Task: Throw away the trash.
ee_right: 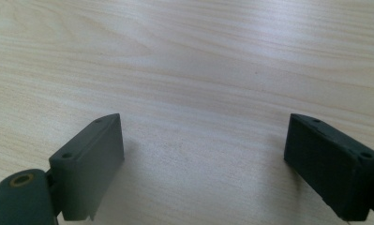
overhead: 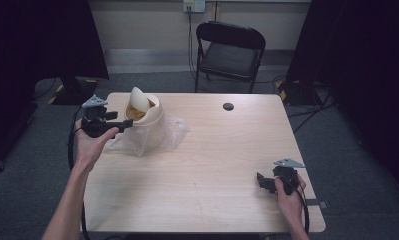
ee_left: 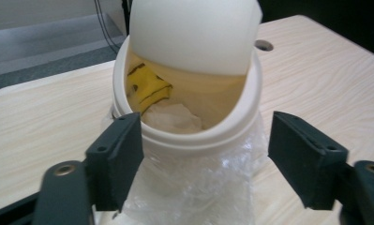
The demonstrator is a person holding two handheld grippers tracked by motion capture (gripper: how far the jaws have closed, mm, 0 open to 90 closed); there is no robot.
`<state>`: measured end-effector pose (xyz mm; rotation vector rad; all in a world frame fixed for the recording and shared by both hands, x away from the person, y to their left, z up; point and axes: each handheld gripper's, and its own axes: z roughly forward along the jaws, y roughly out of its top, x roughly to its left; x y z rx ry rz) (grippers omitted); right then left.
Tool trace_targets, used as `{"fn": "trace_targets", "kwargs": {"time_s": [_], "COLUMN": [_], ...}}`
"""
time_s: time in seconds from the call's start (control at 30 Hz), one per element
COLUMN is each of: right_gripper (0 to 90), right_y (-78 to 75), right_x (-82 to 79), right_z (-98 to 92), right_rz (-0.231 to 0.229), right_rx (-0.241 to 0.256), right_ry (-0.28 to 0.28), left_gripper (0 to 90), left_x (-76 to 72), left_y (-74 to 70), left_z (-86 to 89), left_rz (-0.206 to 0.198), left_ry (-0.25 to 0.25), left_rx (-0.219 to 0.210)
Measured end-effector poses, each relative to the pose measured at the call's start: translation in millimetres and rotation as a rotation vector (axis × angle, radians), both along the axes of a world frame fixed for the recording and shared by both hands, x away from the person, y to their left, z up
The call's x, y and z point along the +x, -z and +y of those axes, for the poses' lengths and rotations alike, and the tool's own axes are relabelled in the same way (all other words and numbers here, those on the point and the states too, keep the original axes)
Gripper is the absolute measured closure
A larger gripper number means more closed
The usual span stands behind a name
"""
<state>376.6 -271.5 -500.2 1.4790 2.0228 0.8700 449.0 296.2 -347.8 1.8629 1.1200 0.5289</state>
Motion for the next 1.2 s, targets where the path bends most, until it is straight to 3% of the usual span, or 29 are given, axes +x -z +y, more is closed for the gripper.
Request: {"fn": "trace_targets", "kwargs": {"time_s": [0.1,0.27,0.33,0.53,0.7,0.8,1.0,1.1,1.2], "right_gripper": [11.3,11.3,11.3,11.3,11.3,11.3,11.3,11.3,11.3], "right_y": [0.0,0.0,0.0,0.0,0.0,0.0,0.0,0.0,0.0], "right_x": [0.0,0.0,0.0,-0.1,-0.1,-0.1,-0.1,-0.1,-0.1], "right_z": [0.0,0.0,0.0,0.0,0.0,0.0,0.1,0.1,0.1], "right_rz": [0.000,0.000,0.000,0.000,0.000,0.000,-0.001,0.000,-0.001], "right_rx": [0.000,0.000,0.000,-0.001,-0.001,0.000,-0.001,-0.001,-0.001], "right_ry": [0.000,0.000,0.000,0.000,0.000,0.000,0.000,0.000,0.000], "left_gripper": [18.8,16.7,16.4,16.2,16.4,16.5,17.2,17.2,17.3], "left_x": [-8.2,-23.0,-28.4,-46.5,-62.6,-73.3,-89.9,-94.2,-94.4], "left_y": [2.4,6.8,10.5,30.3,51.6,67.6,102.5,120.7,134.5], "left_z": [0.8,5.4,8.5,15.8,18.0,17.7,13.1,14.4,11.4], "left_rz": [0.002,-0.014,-0.010,0.007,0.037,0.050,0.105,0.131,0.164], "left_ry": [-0.001,-0.015,-0.012,-0.033,-0.051,-0.071,-0.048,-0.062,-0.050], "left_rx": [0.017,0.007,0.024,-0.019,0.032,0.031,0.083,0.073,0.120]}}
